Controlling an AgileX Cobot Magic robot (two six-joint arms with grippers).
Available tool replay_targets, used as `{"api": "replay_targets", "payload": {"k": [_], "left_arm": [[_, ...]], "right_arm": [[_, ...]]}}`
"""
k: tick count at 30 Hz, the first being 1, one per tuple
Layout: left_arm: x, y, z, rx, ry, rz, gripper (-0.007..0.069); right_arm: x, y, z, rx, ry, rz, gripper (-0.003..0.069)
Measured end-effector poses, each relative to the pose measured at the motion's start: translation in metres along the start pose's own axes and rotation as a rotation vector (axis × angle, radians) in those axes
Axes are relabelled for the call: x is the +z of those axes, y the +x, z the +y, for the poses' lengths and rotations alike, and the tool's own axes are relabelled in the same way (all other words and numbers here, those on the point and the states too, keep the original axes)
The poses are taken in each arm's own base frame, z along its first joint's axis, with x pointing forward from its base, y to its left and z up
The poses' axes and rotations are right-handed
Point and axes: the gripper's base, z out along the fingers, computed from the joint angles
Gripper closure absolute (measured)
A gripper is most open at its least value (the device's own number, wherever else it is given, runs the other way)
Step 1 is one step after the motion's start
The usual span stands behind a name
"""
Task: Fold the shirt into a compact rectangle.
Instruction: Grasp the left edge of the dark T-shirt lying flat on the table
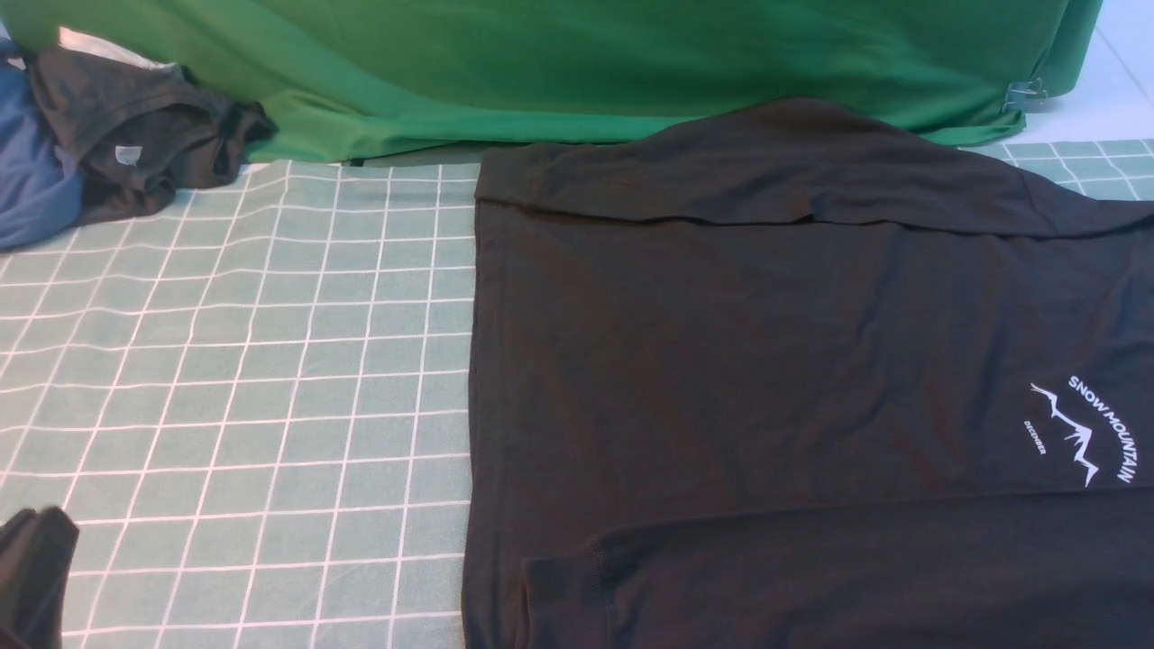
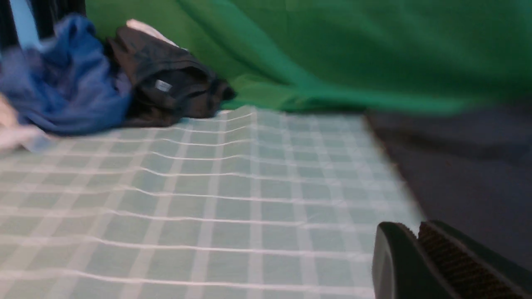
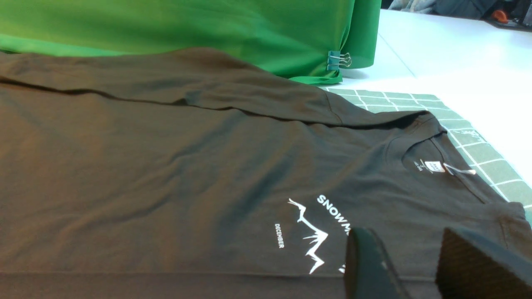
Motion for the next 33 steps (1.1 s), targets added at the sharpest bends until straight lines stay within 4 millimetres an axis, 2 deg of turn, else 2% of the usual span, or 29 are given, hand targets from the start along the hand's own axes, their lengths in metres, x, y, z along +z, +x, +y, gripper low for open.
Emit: {"api": "replay_targets", "payload": {"k": [2, 5, 20, 33], "left_arm": [[0.000, -0.004, -0.002, -0.351, 0.029, -0.034, 0.0590], [0.000, -0.006, -0.003, -0.589, 0.048, -0.056, 0.0590], [-0.001, -0.015, 0.000, -0.605, 0.047, -0.162, 0.0590], [-0.001, -0.015, 0.000, -0.605, 0.047, -0.160, 0.0590]], "right_arm": [[0.000, 0.000, 0.000, 0.000, 0.000, 0.000, 0.0414], [0.000, 0.000, 0.000, 0.000, 0.000, 0.000, 0.0414], [0.000, 0.000, 0.000, 0.001, 0.000, 0.000, 0.0414], [0.000, -0.001, 0.000, -0.002, 0.000, -0.009, 0.0414]]}}
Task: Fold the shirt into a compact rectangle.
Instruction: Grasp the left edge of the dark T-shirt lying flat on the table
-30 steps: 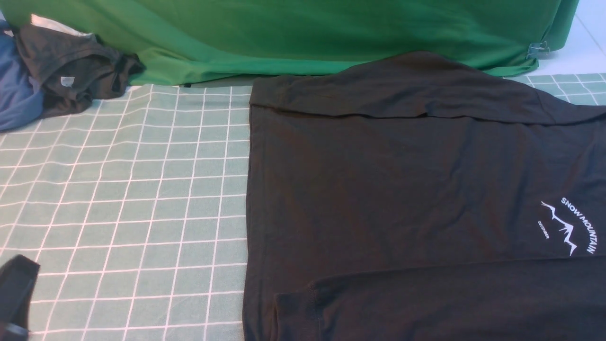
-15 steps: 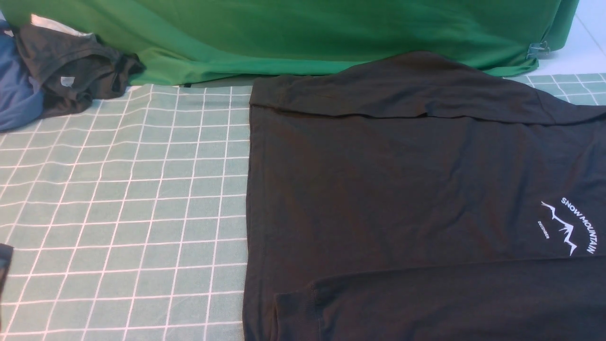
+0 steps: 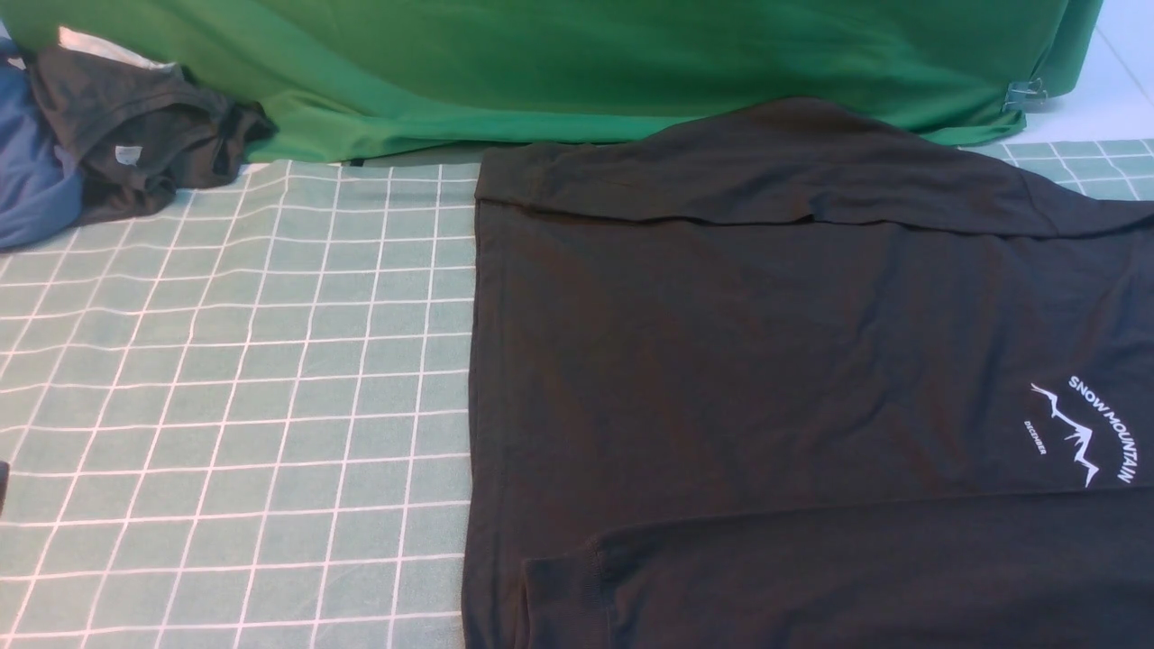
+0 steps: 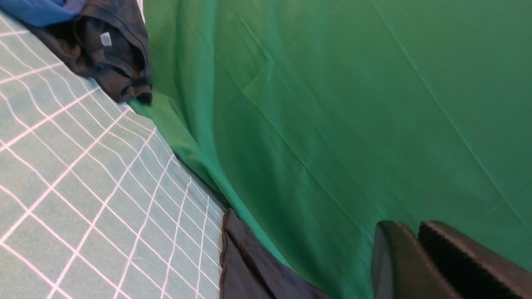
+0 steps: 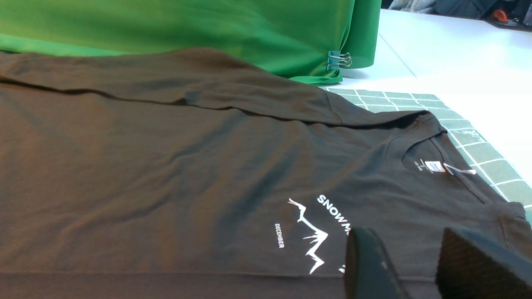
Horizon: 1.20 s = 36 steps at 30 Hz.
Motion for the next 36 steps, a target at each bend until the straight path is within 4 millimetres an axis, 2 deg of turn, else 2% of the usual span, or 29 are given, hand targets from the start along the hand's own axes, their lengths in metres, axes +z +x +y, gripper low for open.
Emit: {"api": "replay_targets", "payload": {"k": [2, 3, 6, 9, 12, 13, 15, 16, 18, 19, 22, 25, 26, 27, 29, 31, 33, 34, 36], "left_arm": [[0.000, 0.004, 0.000, -0.189, -0.016, 0.050, 0.0590], [-0.001, 0.007, -0.001, -0.237, -0.025, 0.099, 0.0589], [-0.004, 0.006, -0.018, -0.275, -0.005, 0.197, 0.0589], [-0.006, -0.004, -0.045, -0.213, 0.038, 0.273, 0.0589], [0.004, -0.015, -0.077, -0.117, 0.044, 0.400, 0.0589], [0.005, -0.014, -0.076, -0.118, 0.034, 0.417, 0.0589], [0.018, -0.016, -0.096, -0.014, 0.017, 0.586, 0.0589], [0.025, -0.013, -0.101, 0.029, 0.002, 0.697, 0.0589], [0.035, -0.012, -0.105, 0.073, -0.009, 0.777, 0.0589], [0.047, -0.010, -0.108, 0.128, -0.013, 0.874, 0.0589], [0.073, -0.007, -0.111, 0.223, -0.005, 1.017, 0.0589], [0.096, -0.006, -0.114, 0.274, 0.010, 1.116, 0.0589], [0.108, -0.004, -0.114, 0.289, -0.004, 1.183, 0.0589], [0.118, -0.002, -0.112, 0.293, -0.024, 1.238, 0.0589], [0.134, 0.003, -0.106, 0.331, -0.075, 1.310, 0.0589], [0.144, 0.014, -0.104, 0.379, -0.107, 1.367, 0.0589], [0.147, 0.025, -0.105, 0.409, -0.112, 1.411, 0.0589], [0.148, 0.045, -0.108, 0.472, -0.106, 1.480, 0.0589], [0.145, 0.071, -0.112, 0.547, -0.087, 1.567, 0.0589]], "right_arm": [[0.000, -0.007, 0.000, -0.004, 0.000, -0.084, 0.0414], [-0.001, -0.012, 0.000, 0.052, -0.005, -0.139, 0.0414], [-0.004, -0.027, -0.001, 0.348, -0.040, -0.300, 0.0414], [-0.009, -0.039, -0.004, 0.583, -0.085, -0.443, 0.0414], [-0.013, -0.046, -0.006, 0.679, -0.117, -0.540, 0.0414], [-0.013, -0.047, -0.006, 0.681, -0.118, -0.545, 0.0414], [-0.015, -0.050, -0.007, 0.715, -0.133, -0.589, 0.0414], [-0.016, -0.051, -0.008, 0.736, -0.143, -0.610, 0.0414], [-0.017, -0.052, -0.008, 0.756, -0.152, -0.624, 0.0414], [-0.018, -0.053, -0.008, 0.775, -0.160, -0.633, 0.0414], [-0.018, -0.053, -0.008, 0.792, -0.166, -0.635, 0.0445], [-0.016, -0.063, -0.007, 0.749, -0.156, -0.601, 0.0543], [-0.015, -0.079, -0.006, 0.670, -0.141, -0.551, 0.0593], [-0.016, -0.094, -0.006, 0.609, -0.127, -0.510, 0.0613], [-0.015, -0.133, -0.006, 0.410, -0.066, -0.351, 0.0629], [-0.008, -0.157, -0.007, 0.260, -0.025, -0.188, 0.0634], [-0.002, -0.161, -0.007, 0.176, -0.011, -0.036, 0.0634], [0.011, -0.165, -0.008, 0.077, -0.006, 0.195, 0.0634], [0.025, -0.163, -0.008, 0.026, -0.015, 0.372, 0.0634]]}}
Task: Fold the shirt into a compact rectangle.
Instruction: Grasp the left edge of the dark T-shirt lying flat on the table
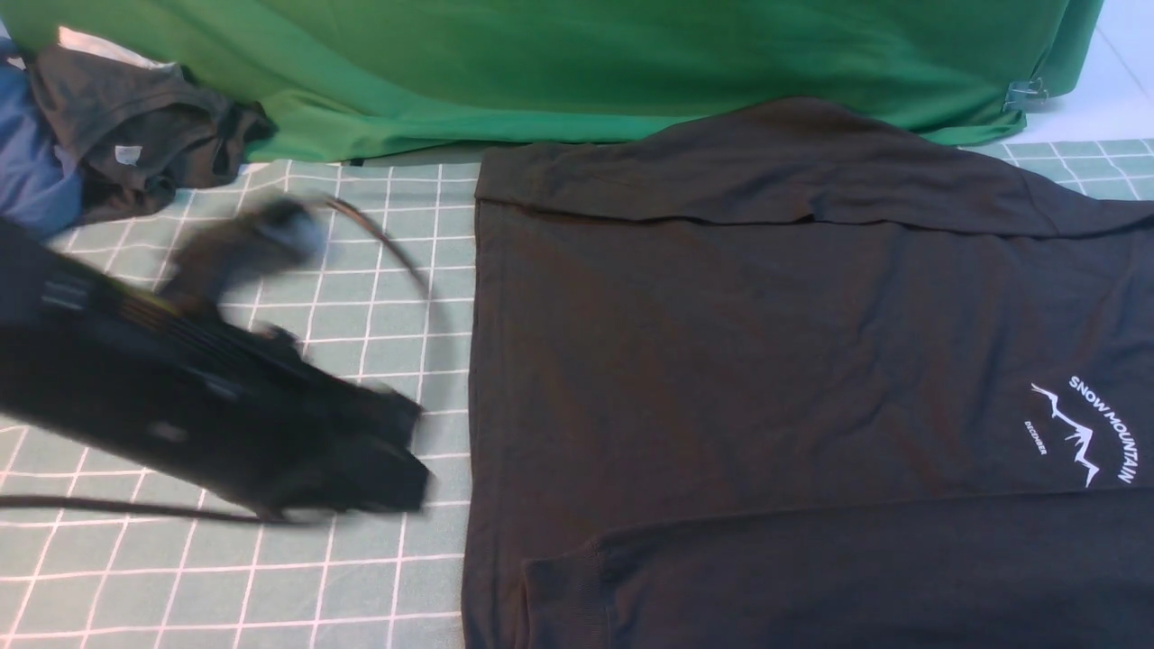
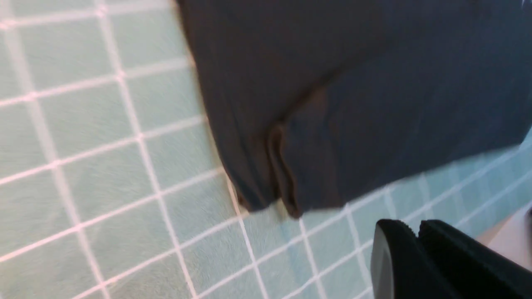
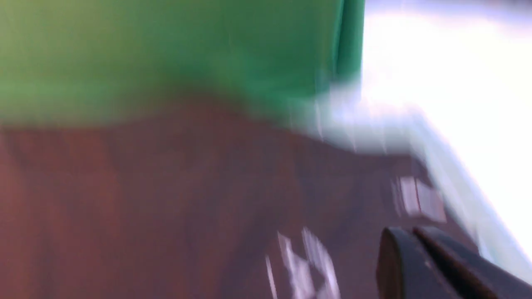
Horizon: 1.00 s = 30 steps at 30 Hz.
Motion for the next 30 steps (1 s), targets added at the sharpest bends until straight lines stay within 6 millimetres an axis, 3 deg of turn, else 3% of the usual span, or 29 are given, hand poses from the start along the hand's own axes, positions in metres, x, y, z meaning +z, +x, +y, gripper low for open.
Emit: {"api": "replay_targets", "payload": {"k": [4, 10, 16, 22, 30], "left_arm": [[0.050, 0.003, -0.021, 0.171, -0.104, 0.189, 0.0585], [0.100, -0.005, -0.027, 0.268, -0.204, 0.252, 0.0536], [0.112, -0.028, -0.029, 0.278, -0.251, 0.165, 0.0377], [0.124, -0.033, -0.021, 0.278, -0.312, 0.175, 0.0196], [0.154, -0.031, -0.009, 0.258, -0.335, 0.241, 0.0153]], "right_arm": [[0.029, 0.005, 0.001, -0.059, -0.022, 0.284, 0.0630], [0.052, 0.008, 0.003, -0.072, -0.051, 0.408, 0.0624], [0.057, 0.008, 0.004, -0.070, -0.057, 0.420, 0.0612], [0.058, 0.006, 0.004, -0.069, -0.055, 0.392, 0.0592], [0.058, 0.005, 0.004, -0.068, -0.055, 0.387, 0.0571]]}}
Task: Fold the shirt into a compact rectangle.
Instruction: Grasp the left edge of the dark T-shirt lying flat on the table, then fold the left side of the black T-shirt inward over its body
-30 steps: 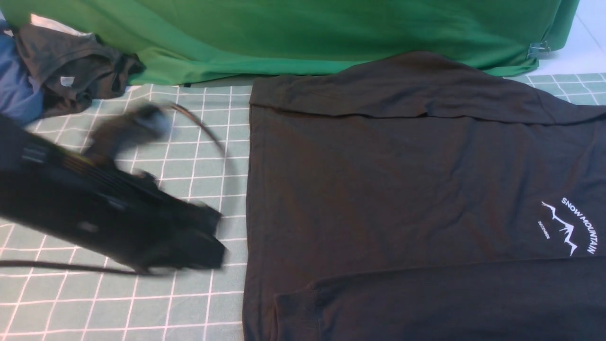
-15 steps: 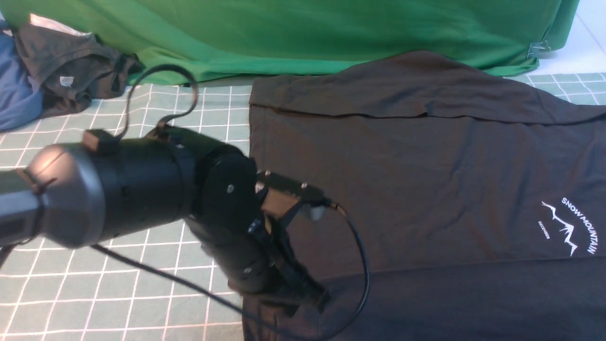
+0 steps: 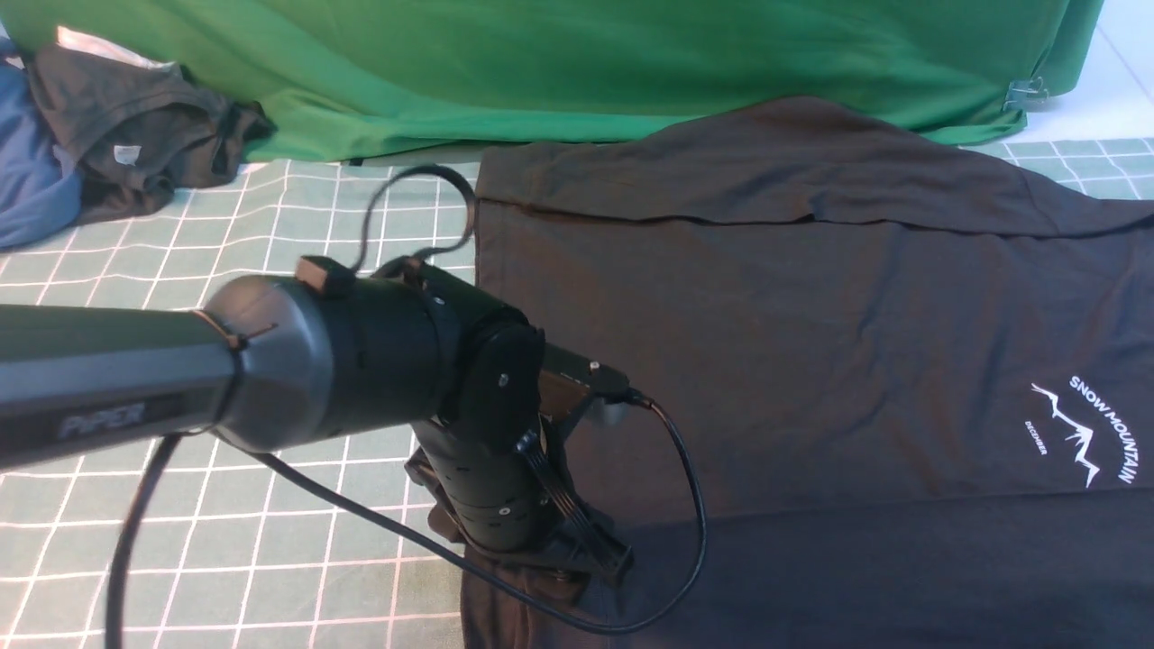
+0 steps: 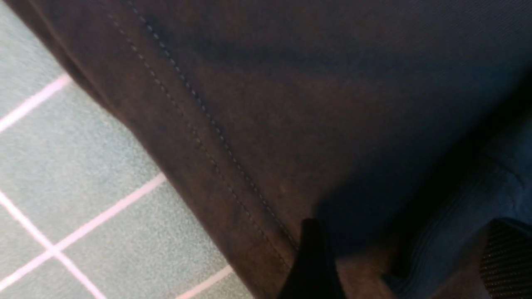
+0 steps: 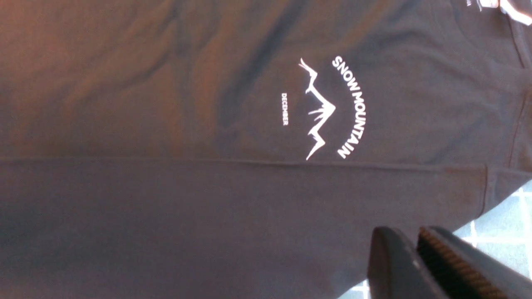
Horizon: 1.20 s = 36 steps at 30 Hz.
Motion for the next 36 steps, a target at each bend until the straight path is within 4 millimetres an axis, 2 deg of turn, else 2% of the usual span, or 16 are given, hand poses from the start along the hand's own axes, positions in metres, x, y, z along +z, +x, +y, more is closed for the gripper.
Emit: {"api": "replay_targets", "payload": {"k": [4, 7, 8, 13, 16, 22, 27, 31, 36], "left_arm": [[0.001, -0.001, 0.000, -0.001, 0.001, -0.006, 0.0201], [0.001, -0.003, 0.000, 0.025, 0.002, -0.035, 0.0320], [0.001, -0.004, 0.000, 0.027, 0.002, -0.037, 0.0328], [0.001, -0.003, -0.001, 0.051, 0.004, -0.028, 0.0547], [0.001, 0.000, -0.001, 0.084, 0.003, 0.002, 0.0602], [-0.004, -0.001, -0.001, 0.099, 0.004, 0.009, 0.0611], [-0.032, -0.017, 0.001, 0.094, 0.007, -0.078, 0.0611], [-0.051, -0.032, 0.013, 0.033, 0.022, -0.141, 0.0611], [-0.094, -0.062, 0.045, -0.079, 0.043, -0.291, 0.0611]], "right_arm": [[0.000, -0.001, 0.000, 0.000, 0.001, -0.006, 0.0567], [0.000, -0.001, 0.000, 0.000, 0.001, -0.009, 0.0563], [0.000, -0.001, 0.000, 0.000, 0.001, -0.009, 0.0563], [0.000, -0.001, 0.000, -0.005, 0.001, -0.009, 0.0550], [0.000, -0.001, 0.000, -0.013, 0.001, -0.009, 0.0541], [0.000, -0.001, 0.000, -0.022, 0.001, -0.009, 0.0529], [0.000, -0.001, 0.000, -0.023, 0.001, -0.010, 0.0524], [0.000, -0.001, 0.000, -0.023, 0.001, -0.010, 0.0517], [0.000, -0.001, 0.000, -0.023, 0.001, -0.011, 0.0507]]}}
